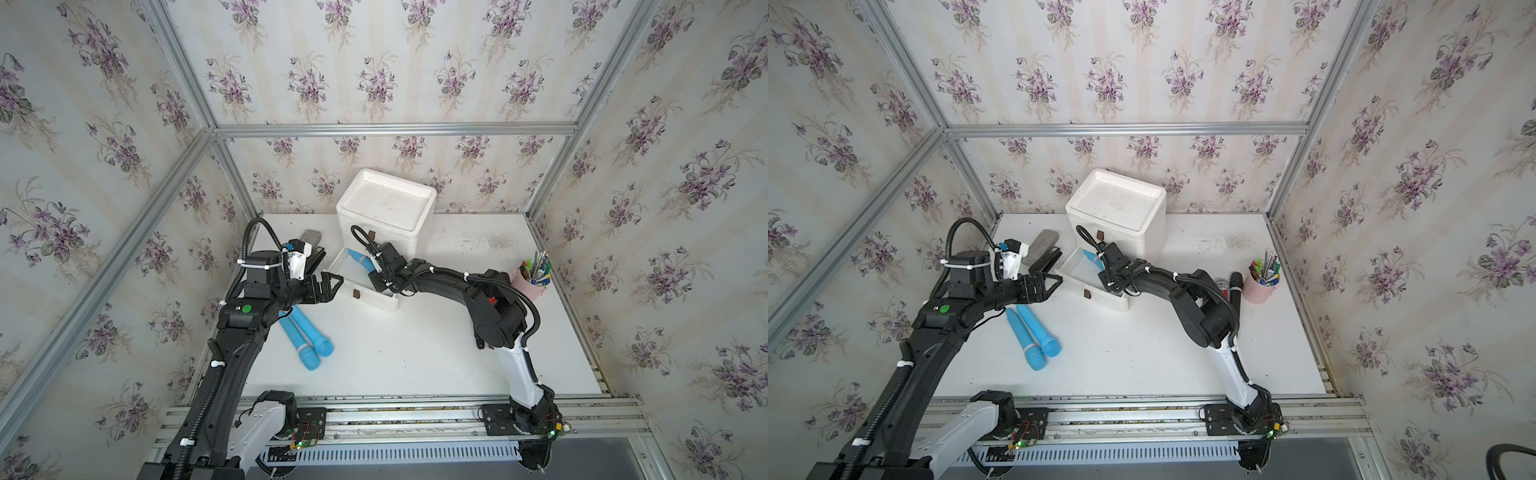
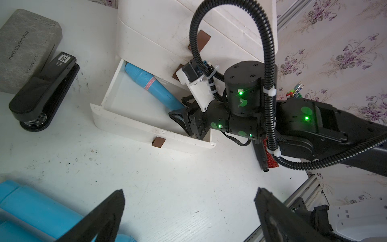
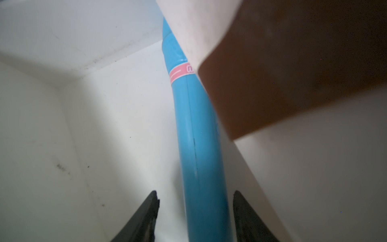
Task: Take the microphone out of the drawer
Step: Pick up the microphone from the drawer.
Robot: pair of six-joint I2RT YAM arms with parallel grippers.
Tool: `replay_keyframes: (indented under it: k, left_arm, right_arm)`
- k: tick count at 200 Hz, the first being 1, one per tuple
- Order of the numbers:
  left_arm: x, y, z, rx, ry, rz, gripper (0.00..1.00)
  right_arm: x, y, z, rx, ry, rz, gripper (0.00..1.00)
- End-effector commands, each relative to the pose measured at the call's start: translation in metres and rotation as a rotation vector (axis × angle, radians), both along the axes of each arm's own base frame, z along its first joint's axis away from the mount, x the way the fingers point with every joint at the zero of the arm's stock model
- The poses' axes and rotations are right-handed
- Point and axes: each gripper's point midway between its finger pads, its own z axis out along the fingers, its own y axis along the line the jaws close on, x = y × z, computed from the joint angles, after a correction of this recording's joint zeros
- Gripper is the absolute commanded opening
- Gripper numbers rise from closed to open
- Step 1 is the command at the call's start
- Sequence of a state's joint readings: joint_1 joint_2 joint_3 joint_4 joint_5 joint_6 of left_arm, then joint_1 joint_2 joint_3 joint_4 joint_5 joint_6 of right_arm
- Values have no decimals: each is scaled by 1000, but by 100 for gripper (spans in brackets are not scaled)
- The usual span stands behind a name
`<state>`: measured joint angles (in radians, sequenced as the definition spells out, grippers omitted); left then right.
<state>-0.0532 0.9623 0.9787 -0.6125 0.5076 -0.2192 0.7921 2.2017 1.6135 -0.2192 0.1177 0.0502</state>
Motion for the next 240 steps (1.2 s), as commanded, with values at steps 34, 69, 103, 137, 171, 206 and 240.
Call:
replay_keyframes:
  k: [34, 69, 103, 137, 171, 206, 240]
  left_arm:
    - [3, 0, 6, 1, -28, -8, 99]
    - [3, 0, 5, 0, -26, -8, 99]
    - [3, 0, 5, 0, -26, -7, 99]
    - [3, 1, 5, 2, -26, -5, 99]
    - [2, 1, 5, 2, -28, -5, 99]
    - [3, 1, 6, 2, -30, -2, 99]
    - [2, 1, 6, 0, -32, -4, 99]
  right_arm:
    - [-20, -16, -28, -101, 93, 28, 48]
    - [-19, -15, -36, -117, 106, 25, 50]
    - [-14, -13, -33, -115, 90, 29, 38]
    - [-11, -13, -25, -130, 63, 46, 35]
    - [-9, -17, -14, -156, 19, 63, 31]
    - [-7, -18, 2, -149, -28, 84, 22]
    - [-13, -15, 9, -128, -45, 144, 18]
